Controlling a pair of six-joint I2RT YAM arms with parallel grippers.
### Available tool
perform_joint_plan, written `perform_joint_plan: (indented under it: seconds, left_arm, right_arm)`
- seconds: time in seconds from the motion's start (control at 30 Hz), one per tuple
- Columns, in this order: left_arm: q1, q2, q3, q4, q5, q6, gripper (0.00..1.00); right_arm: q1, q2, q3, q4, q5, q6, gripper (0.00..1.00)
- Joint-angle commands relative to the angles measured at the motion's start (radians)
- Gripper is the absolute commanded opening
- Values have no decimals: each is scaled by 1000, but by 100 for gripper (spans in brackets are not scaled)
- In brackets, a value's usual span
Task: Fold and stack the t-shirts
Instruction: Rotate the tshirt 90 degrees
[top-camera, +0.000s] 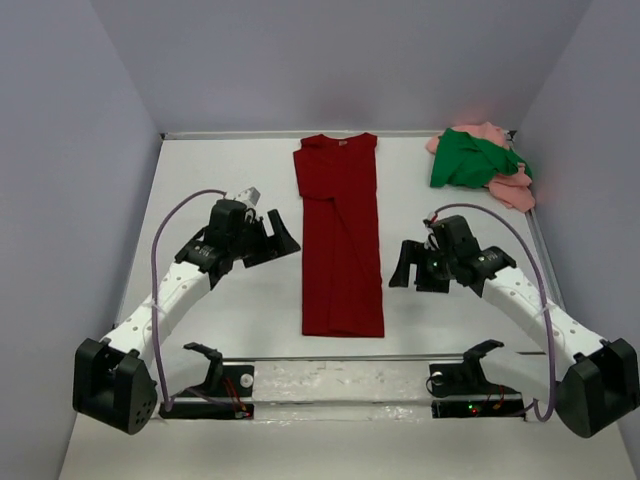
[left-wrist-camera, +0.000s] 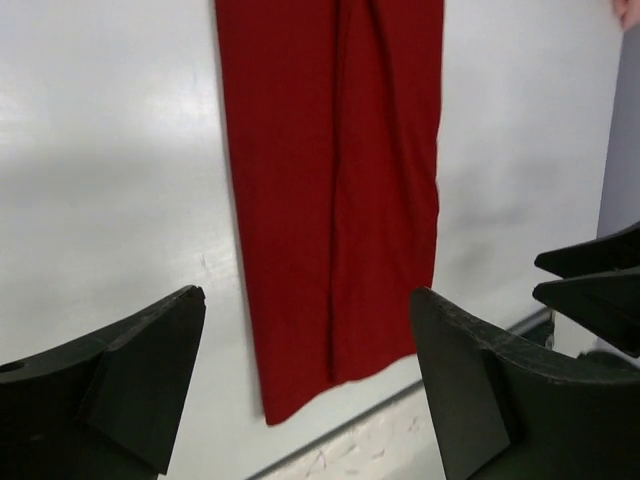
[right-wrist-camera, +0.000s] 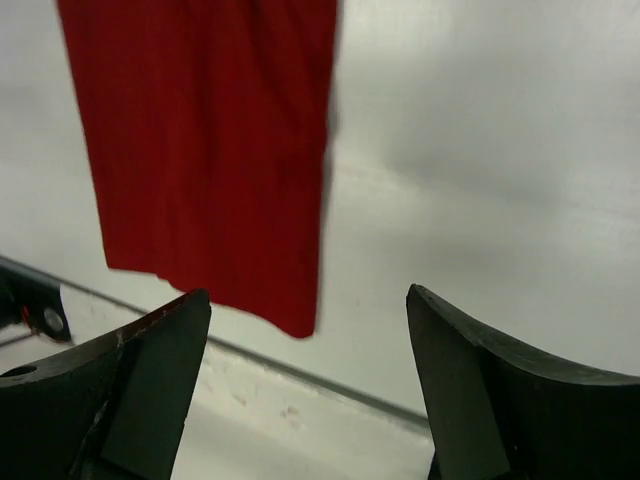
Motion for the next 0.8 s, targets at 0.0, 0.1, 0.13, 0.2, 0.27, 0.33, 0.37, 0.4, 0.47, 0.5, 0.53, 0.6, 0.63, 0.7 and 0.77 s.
perform_joint_plan:
  seconds: [0.0, 0.1, 0.13, 0.2, 0.27, 0.33, 0.37, 0.4, 0.47, 0.5, 0.53, 0.6, 0.63, 0.7, 0.77]
  left_arm:
    - [-7, 1, -124, 8, 203, -21, 90]
    - [-34, -25, -221, -15, 191, -40, 87]
    - [-43, -55, -242, -17, 176, -64, 86]
    - [-89, -80, -299, -14, 168, -96, 86]
    - [-130, -101, -325, -14, 145, -127, 86]
    - [-184, -117, -353, 2, 131, -173, 85]
    - [-198, -126, -366, 6, 113, -207, 84]
    - [-210, -130, -373, 14, 108, -222, 84]
    - [-251, -137, -383, 25, 87, -247, 83]
    - [-264, -134, -394, 31, 82, -270, 83]
    - [-290, -131, -403, 39, 73, -280, 82]
    - [-304, -126, -417, 52, 64, -296, 80]
    - [-308, -121, -419, 55, 62, -300, 79]
    - [-322, -117, -416, 60, 39, -299, 79]
    - [-327, -103, -413, 65, 24, -294, 77]
  right_arm:
    - [-1, -75, -88, -16, -240, 100, 83]
    - [10, -98, -152, -41, -289, 121, 81]
    - [10, -109, -163, -51, -297, 124, 80]
    - [19, -125, -192, -91, -294, 132, 77]
    - [19, -135, -212, -93, -314, 138, 74]
    - [45, -134, -232, -84, -308, 161, 71]
    - [54, -117, -249, -84, -284, 163, 70]
    - [63, -102, -257, -84, -270, 166, 69]
    - [97, -65, -275, -75, -242, 170, 68]
    - [111, -28, -278, -56, -234, 180, 67]
    - [141, -13, -282, -44, -215, 184, 67]
    - [151, 24, -277, -24, -190, 187, 67]
    - [151, 33, -274, -19, -181, 184, 67]
    - [151, 41, -275, -4, -175, 181, 67]
    - [151, 50, -283, 25, -171, 184, 66]
